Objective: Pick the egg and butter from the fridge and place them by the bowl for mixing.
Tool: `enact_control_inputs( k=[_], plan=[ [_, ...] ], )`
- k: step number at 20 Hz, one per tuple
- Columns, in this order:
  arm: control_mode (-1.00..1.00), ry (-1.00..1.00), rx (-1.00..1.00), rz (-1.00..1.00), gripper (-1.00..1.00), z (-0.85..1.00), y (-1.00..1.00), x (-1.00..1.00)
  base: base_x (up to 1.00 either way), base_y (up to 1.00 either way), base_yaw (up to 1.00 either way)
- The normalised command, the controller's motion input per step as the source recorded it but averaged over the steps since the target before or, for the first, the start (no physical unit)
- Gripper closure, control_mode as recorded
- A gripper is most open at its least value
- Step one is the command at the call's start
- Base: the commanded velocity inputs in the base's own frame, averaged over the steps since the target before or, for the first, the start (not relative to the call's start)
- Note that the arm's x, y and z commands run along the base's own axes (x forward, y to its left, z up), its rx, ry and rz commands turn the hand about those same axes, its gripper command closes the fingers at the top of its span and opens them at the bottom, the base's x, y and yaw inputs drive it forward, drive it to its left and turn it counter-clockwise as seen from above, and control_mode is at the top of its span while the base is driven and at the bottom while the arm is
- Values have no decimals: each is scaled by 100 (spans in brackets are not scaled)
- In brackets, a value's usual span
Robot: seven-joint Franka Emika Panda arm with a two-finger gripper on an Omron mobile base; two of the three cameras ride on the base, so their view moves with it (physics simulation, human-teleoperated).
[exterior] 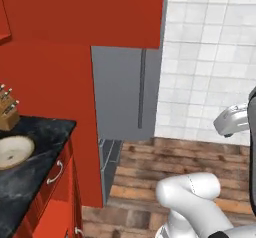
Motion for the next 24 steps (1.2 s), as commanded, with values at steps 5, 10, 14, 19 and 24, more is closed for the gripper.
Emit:
enact_control_inputs(
  k=[5,10,14,19,24],
  plan=[
    [100,0,0,0,-100,0,0,0,-21,0,-95],
    [100,0,0,0,-100,0,0,0,0,-19,-92],
    [100,0,0,0,-100,0,0,0,51,-53,-57],
    [100,0,0,0,-100,0,0,0,97,-62,14],
    [100,0,0,0,-100,0,0,0,100,-31,35]
  ],
)
